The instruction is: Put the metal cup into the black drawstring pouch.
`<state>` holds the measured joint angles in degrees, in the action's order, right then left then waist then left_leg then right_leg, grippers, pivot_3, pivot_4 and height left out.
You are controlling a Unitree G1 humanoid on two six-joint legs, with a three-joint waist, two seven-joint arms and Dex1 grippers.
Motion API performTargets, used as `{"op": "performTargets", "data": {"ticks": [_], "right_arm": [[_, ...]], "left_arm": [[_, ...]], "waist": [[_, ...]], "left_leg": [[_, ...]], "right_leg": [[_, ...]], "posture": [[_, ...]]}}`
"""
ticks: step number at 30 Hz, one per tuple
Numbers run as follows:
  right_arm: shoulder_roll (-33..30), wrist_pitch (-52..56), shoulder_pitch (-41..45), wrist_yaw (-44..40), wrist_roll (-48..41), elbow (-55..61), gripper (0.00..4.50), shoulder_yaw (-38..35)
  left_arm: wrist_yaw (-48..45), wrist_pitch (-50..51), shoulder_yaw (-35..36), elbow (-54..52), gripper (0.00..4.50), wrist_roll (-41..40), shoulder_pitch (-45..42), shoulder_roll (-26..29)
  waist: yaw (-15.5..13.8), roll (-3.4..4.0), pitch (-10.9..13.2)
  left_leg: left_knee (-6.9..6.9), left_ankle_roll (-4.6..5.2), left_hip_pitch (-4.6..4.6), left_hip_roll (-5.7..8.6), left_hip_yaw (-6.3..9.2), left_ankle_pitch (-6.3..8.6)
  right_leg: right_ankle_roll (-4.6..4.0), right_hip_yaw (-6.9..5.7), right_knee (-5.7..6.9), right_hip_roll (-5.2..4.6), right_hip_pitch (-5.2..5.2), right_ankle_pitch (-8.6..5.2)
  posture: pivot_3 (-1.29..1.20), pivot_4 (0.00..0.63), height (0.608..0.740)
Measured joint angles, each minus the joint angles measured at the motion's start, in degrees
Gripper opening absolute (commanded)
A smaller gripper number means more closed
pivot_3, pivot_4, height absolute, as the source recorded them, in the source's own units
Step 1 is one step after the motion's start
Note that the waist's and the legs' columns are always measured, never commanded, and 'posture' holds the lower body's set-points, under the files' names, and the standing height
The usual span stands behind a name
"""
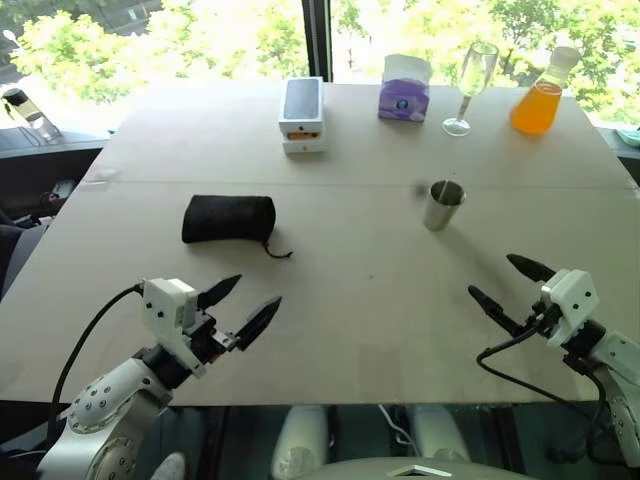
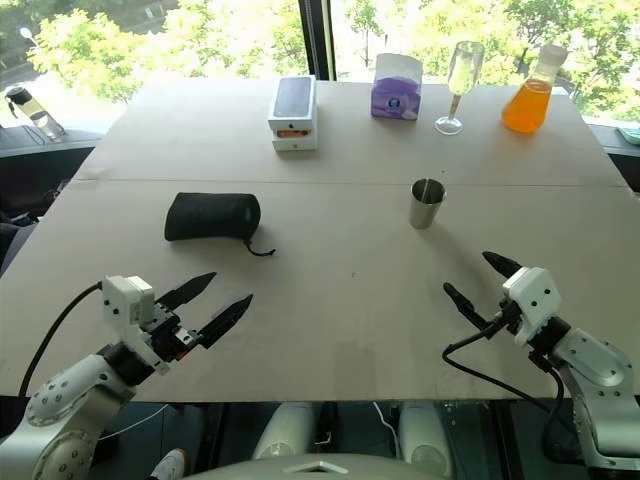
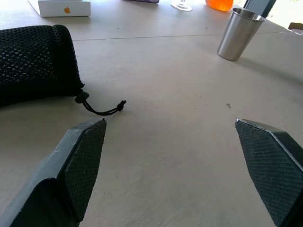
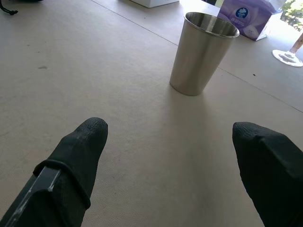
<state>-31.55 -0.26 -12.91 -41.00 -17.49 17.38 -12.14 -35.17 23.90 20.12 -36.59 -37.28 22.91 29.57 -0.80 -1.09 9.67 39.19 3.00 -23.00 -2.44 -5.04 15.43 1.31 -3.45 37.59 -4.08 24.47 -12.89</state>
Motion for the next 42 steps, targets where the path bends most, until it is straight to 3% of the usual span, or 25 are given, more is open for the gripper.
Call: {"op": "performTargets", "data": {"ticks": [10,14,19,27,33,42], "right_arm": [[0.0,-6.3,1.1,-6.3,-4.7,3.5,4.44,0.5],[-3.5,-4.5,3.6,-10.4,-9.4,6.1,4.44,1.0],[-6.3,-2.1,6.4,-13.6,-13.1,7.5,4.44,1.0],[-7.2,-0.6,8.4,-14.6,-15.0,8.5,4.44,0.3],[-7.2,0.2,10.0,-13.5,-15.6,8.5,4.44,-0.1],[-7.2,0.3,9.6,-13.4,-14.6,8.2,4.44,-0.1]], "left_arm": [[10.7,7.0,-4.8,-3.7,4.5,3.7,-10.2,0.9],[21.7,22.1,-9.4,-6.7,4.5,8.8,-19.9,5.0],[32.6,40.6,-14.6,-7.3,4.5,13.9,-34.9,5.0],[41.9,60.1,-26.0,-0.5,4.5,22.1,-52.9,-1.3],[46.4,66.9,-31.4,9.2,4.5,29.4,-63.5,-3.1],[47.7,68.5,-34.2,15.7,4.5,35.1,-67.5,-4.3]], "waist": [[0.0,0.02,0.0],[0.0,0.01,0.0],[-0.2,-0.06,0.1],[-0.1,-0.28,0.2],[0.0,-0.31,0.2],[-0.1,-0.32,0.2]], "left_leg": [[0.01,0.01,0.02,0.01,0.02,-0.01],[0.0,0.01,0.09,0.03,0.06,-0.01],[0.01,0.01,0.11,0.09,0.17,-0.01],[0.01,-0.04,0.06,0.16,0.24,-0.05],[0.0,-0.03,0.07,0.17,0.23,-0.04],[0.0,-0.28,0.04,0.17,0.23,-0.18]], "right_leg": [[0.01,0.0,0.0,0.04,-0.06,0.01],[0.02,-0.02,0.01,0.05,-0.13,0.02],[0.21,-0.1,0.01,0.05,-0.23,0.13],[0.12,-0.12,-0.02,0.04,-0.25,0.24],[0.26,-0.11,-0.03,0.05,-0.25,0.16],[0.17,-0.11,-0.04,-0.01,-0.24,0.22]], "posture": [[0.0,0.15,0.737],[0.0,0.15,0.737],[0.0,0.15,0.737],[0.0,0.15,0.737],[0.0,0.15,0.737],[0.0,0.15,0.737]]}}
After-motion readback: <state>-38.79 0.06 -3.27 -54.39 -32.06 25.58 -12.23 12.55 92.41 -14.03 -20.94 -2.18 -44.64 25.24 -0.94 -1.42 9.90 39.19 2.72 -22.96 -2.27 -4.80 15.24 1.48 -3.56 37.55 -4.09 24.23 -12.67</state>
